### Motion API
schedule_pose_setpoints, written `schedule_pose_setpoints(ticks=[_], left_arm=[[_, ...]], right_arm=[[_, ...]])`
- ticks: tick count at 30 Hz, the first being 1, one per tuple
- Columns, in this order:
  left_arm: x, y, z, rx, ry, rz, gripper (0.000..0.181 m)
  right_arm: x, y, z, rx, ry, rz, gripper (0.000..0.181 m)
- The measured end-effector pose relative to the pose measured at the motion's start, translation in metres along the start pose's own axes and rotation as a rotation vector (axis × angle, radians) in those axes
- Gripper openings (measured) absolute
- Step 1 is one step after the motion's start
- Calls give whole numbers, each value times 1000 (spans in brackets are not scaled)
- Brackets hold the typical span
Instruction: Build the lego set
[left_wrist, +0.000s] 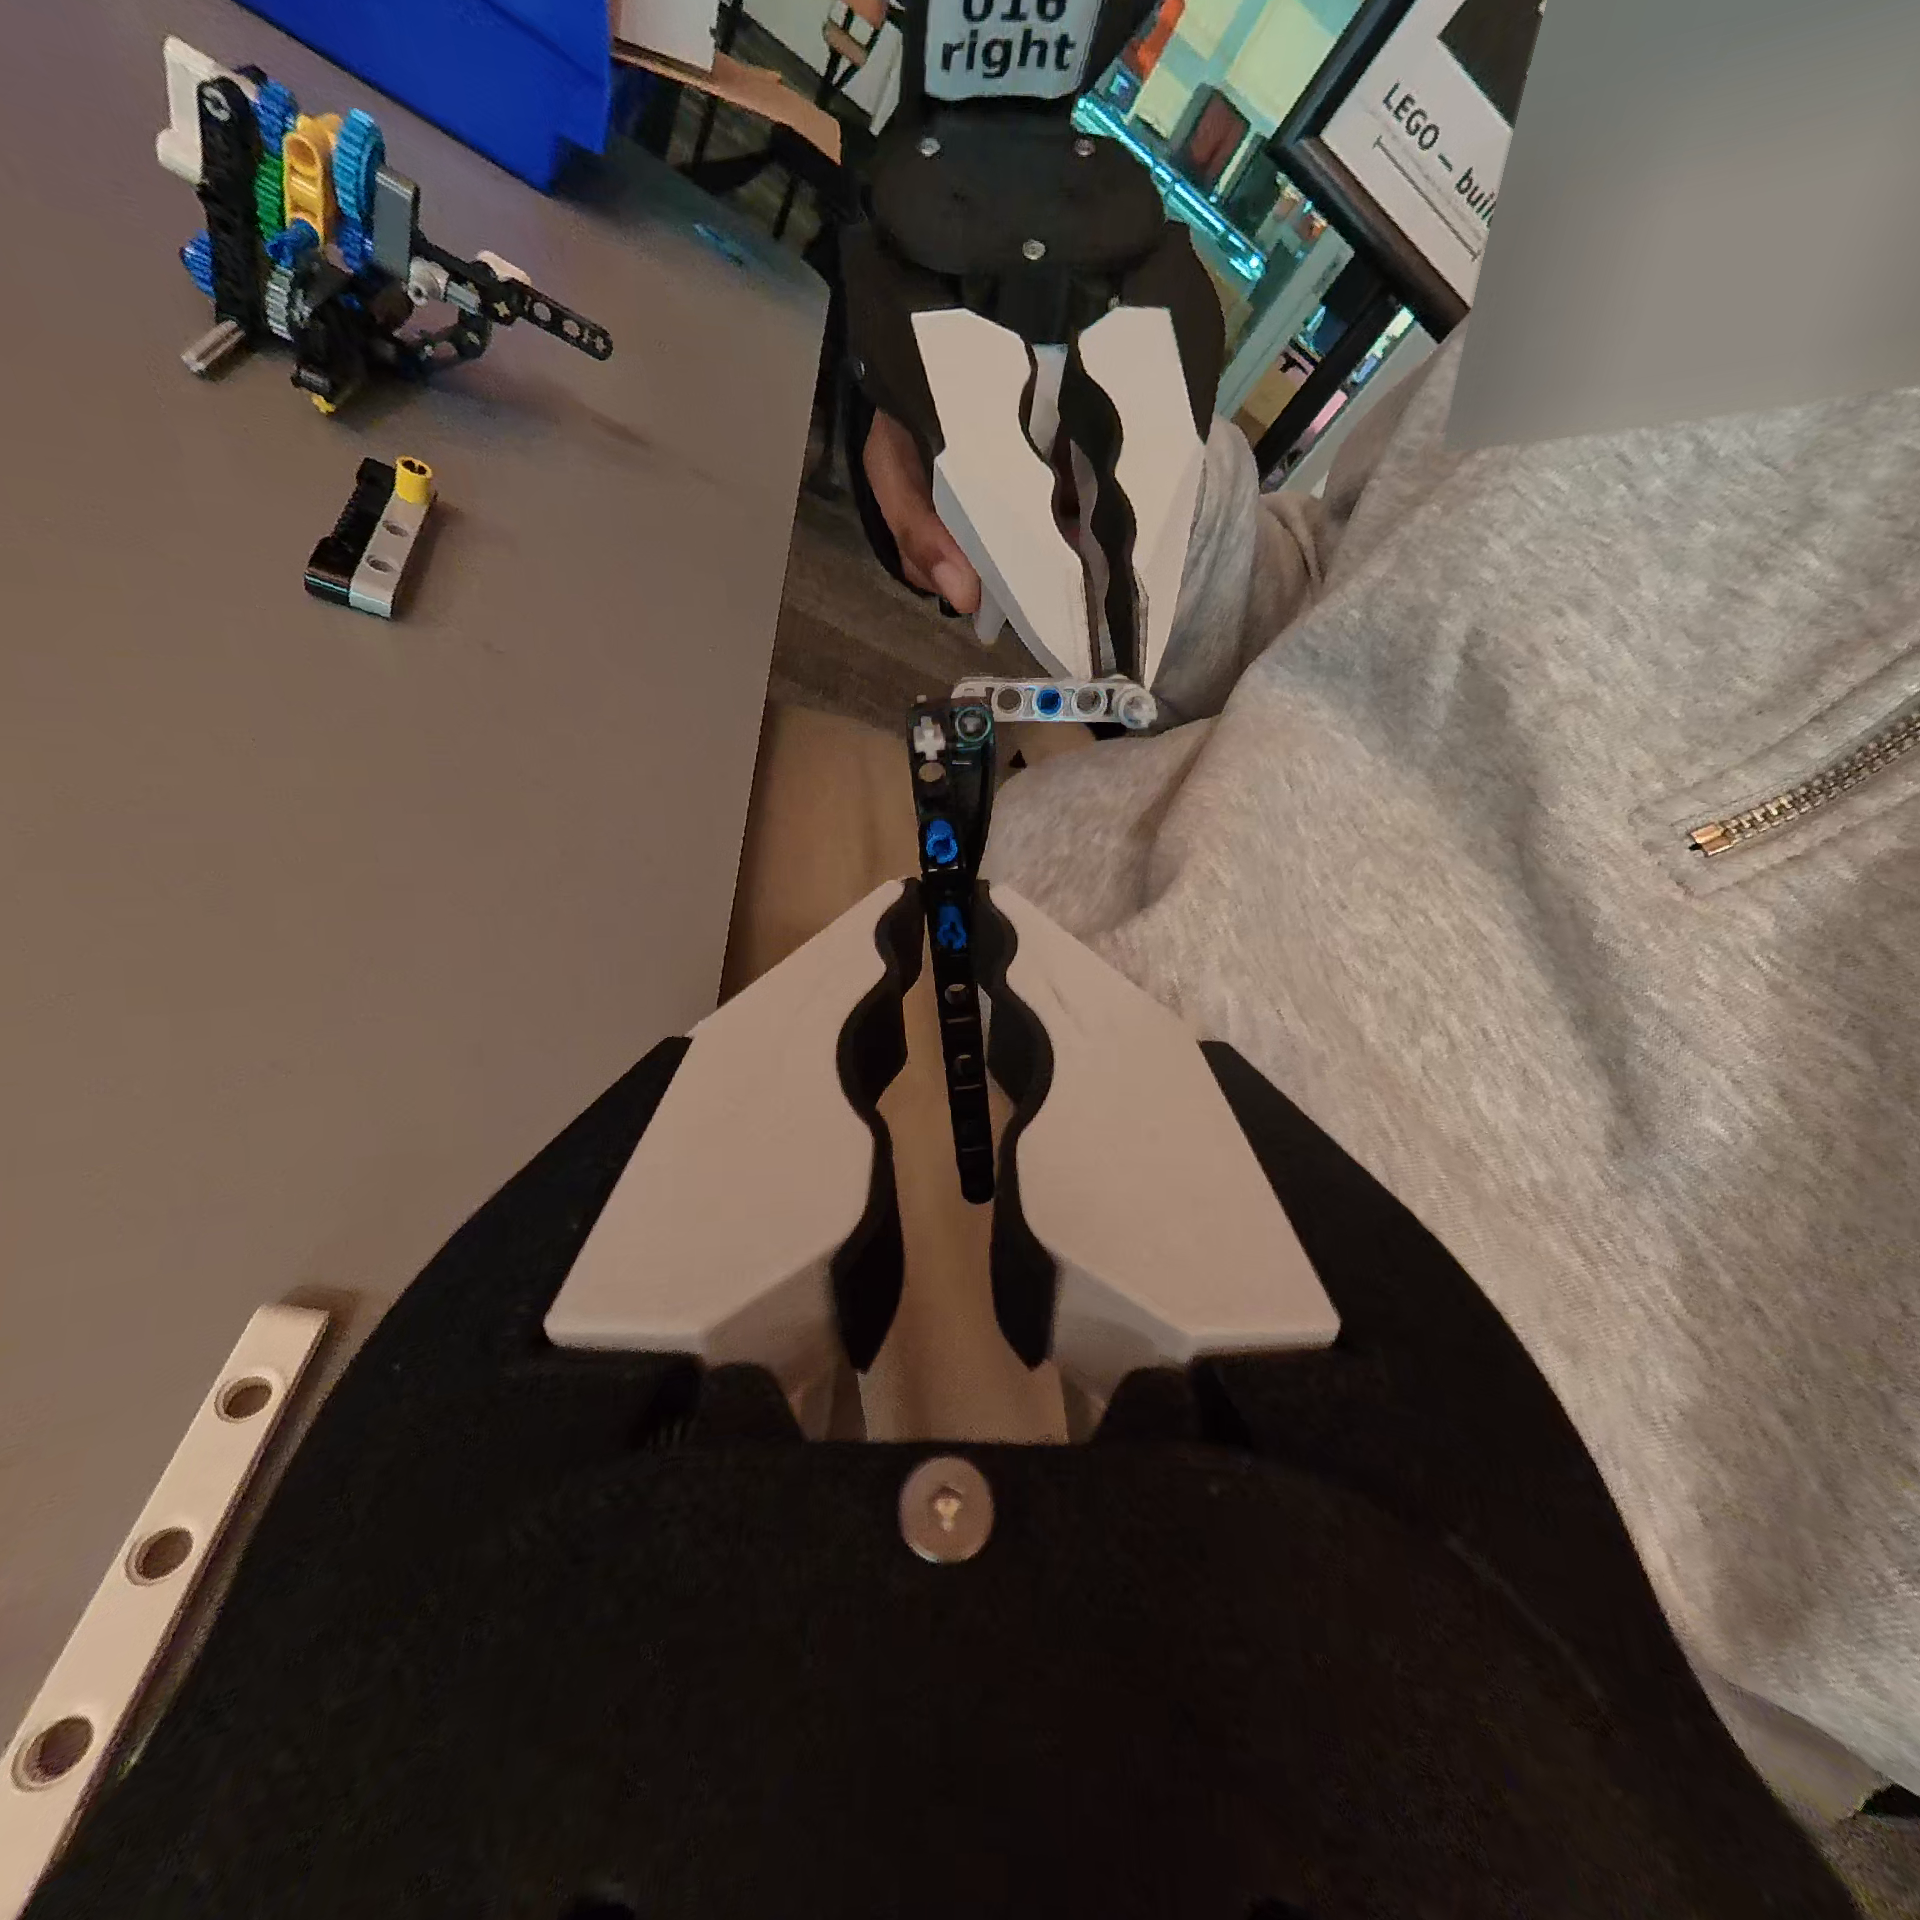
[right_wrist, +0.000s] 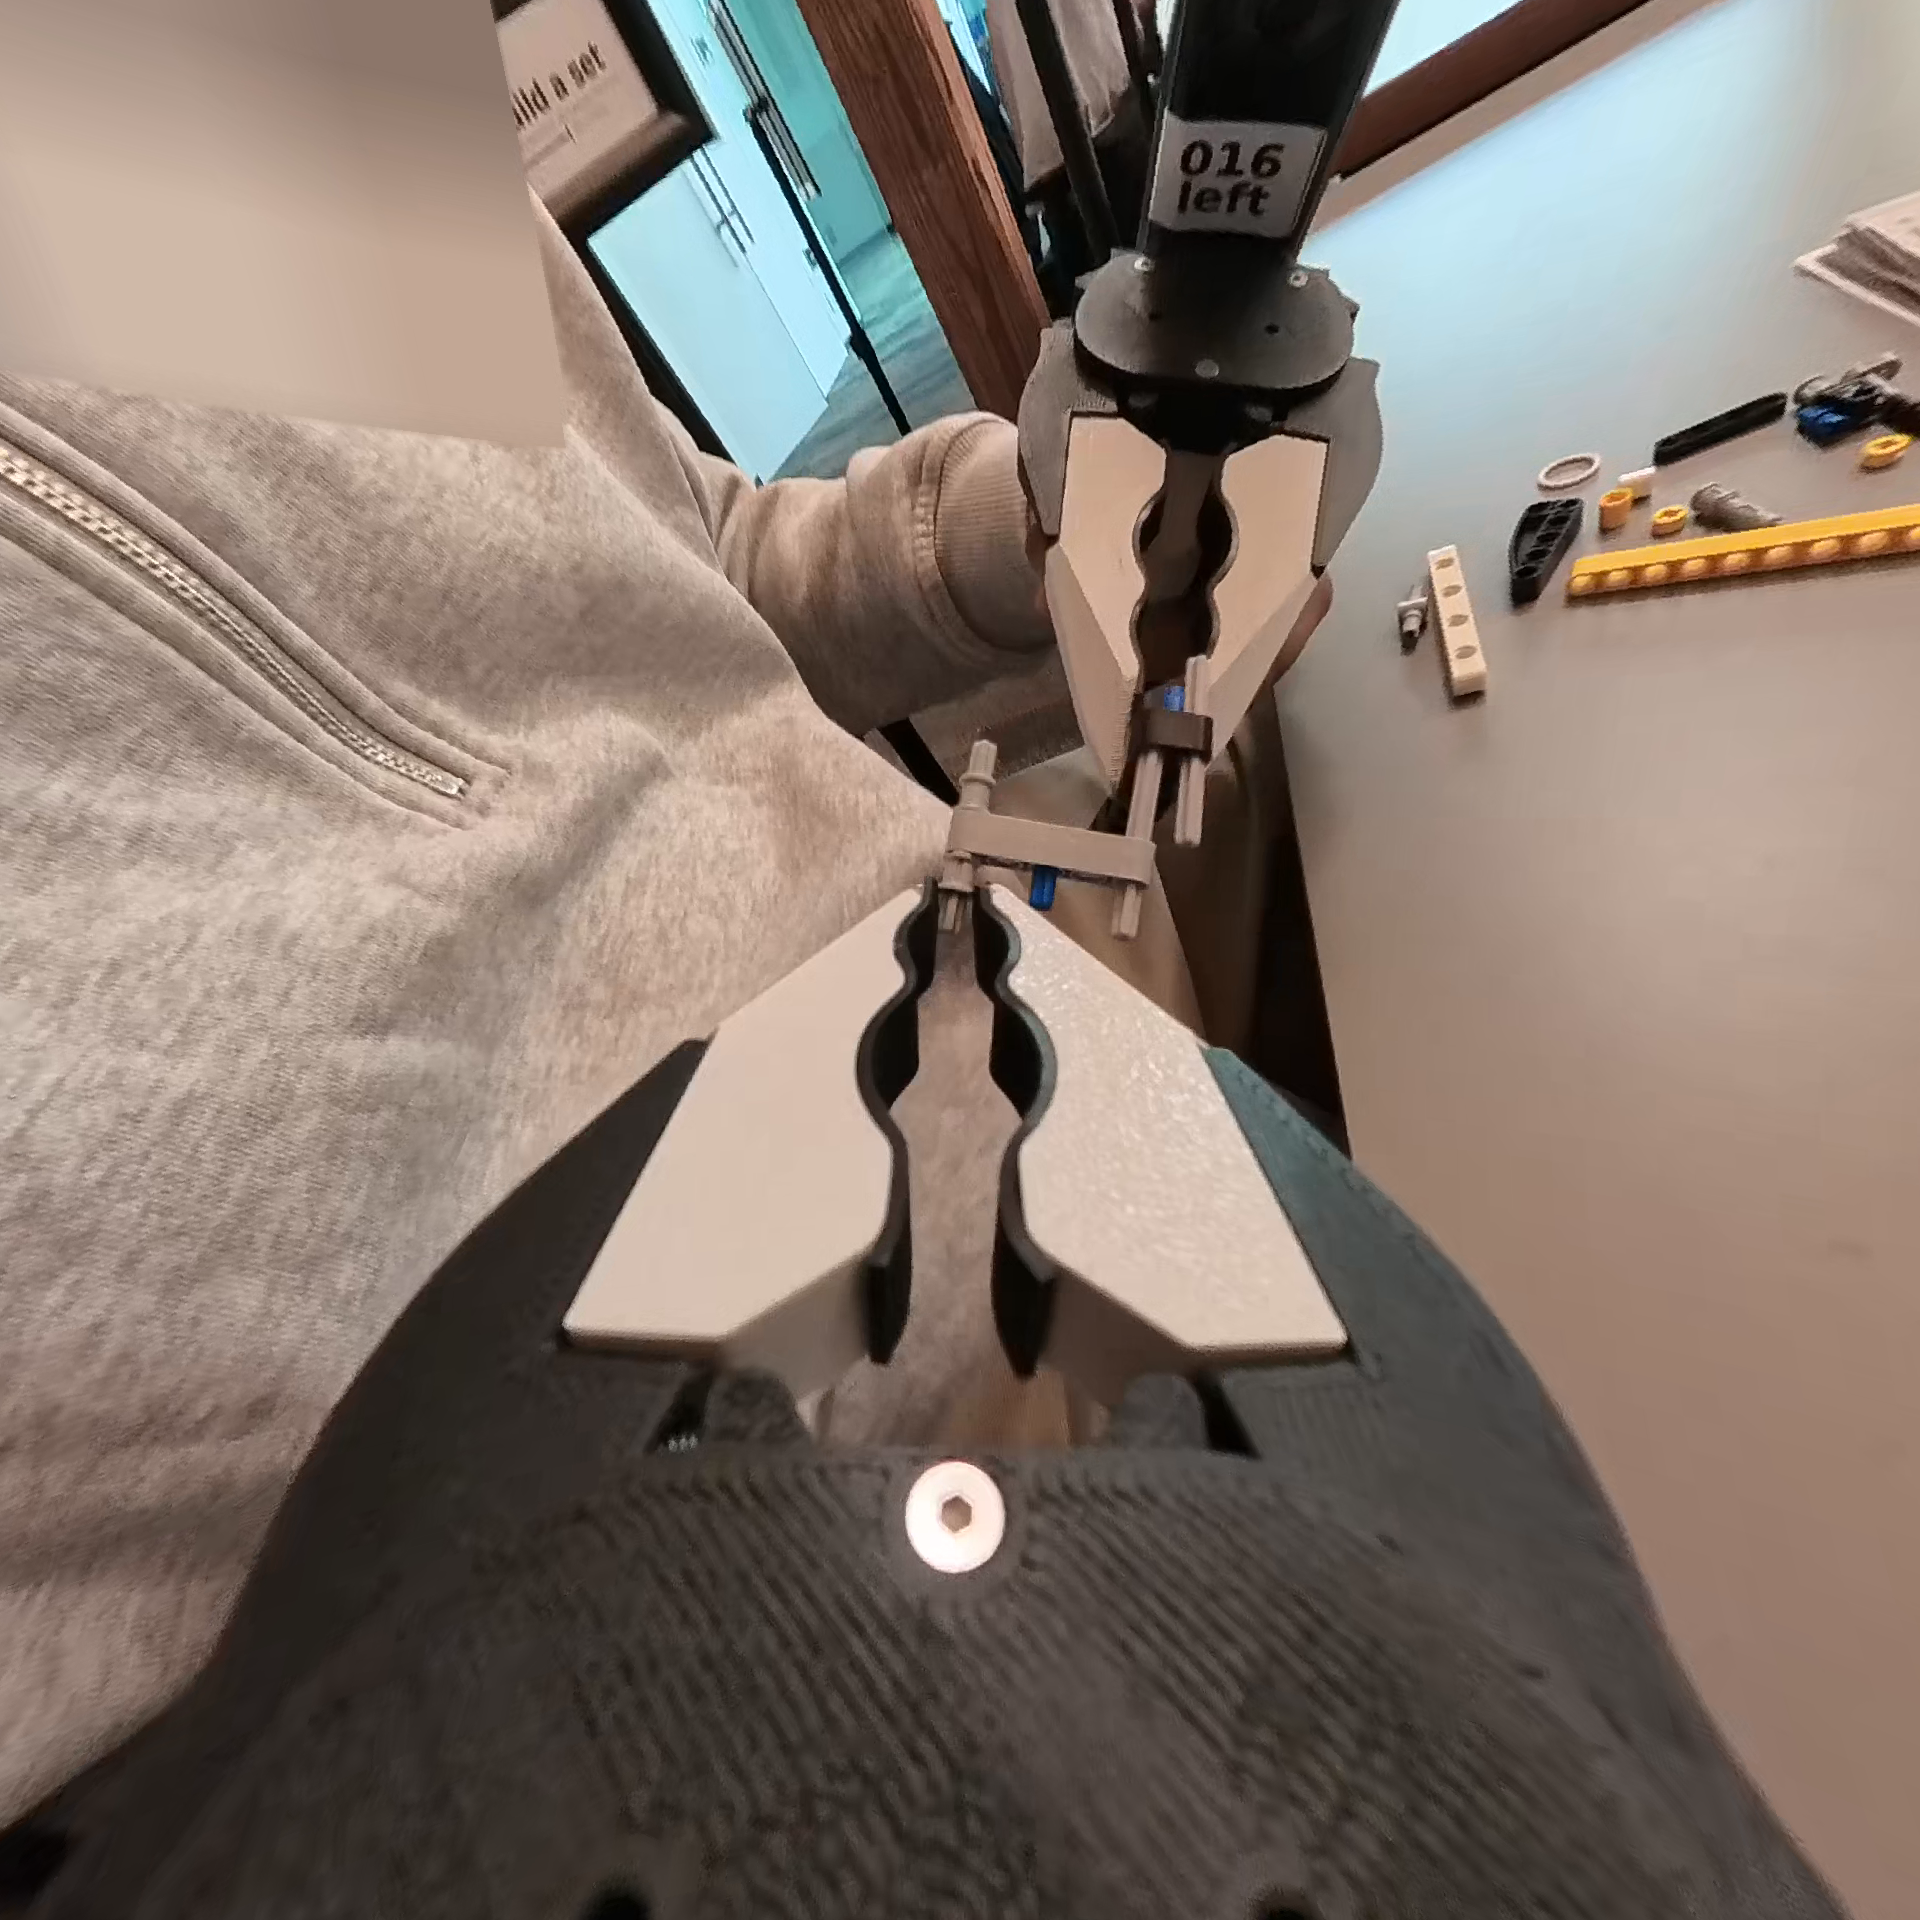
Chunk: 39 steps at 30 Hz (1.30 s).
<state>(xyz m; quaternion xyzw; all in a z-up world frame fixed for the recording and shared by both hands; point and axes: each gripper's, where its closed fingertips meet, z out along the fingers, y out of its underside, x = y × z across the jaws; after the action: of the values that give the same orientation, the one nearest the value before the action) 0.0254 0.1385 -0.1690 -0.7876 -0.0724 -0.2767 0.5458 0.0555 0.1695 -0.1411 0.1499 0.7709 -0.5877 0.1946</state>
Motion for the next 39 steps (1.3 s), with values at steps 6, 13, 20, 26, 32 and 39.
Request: schedule_pose_setpoints(ticks=[6, 13, 20, 26, 32, 39], left_arm=[[1, 2, 1, -9, 12, -4, 4], [13, 3, 3, -14, 81, -3, 3], [15, 4, 4, -24, 86, -2, 4], [15, 4, 5, -25, 90, -9, 4], [17, 7, 7, -33, 94, -4, 4], [18, 6, 11, -26, 104, -19, 12]], right_arm=[[-1, 2, 1, -8, -5, -11, 5], [-12, 1, 2, -3, -57, -74, 5], [-13, 1, 5, -4, -54, -92, 5], [-13, 1, 4, -4, -53, -96, 5], [-14, 2, 5, -7, -63, -93, 5], [-13, 6, 6, -19, -65, -79, 5]])
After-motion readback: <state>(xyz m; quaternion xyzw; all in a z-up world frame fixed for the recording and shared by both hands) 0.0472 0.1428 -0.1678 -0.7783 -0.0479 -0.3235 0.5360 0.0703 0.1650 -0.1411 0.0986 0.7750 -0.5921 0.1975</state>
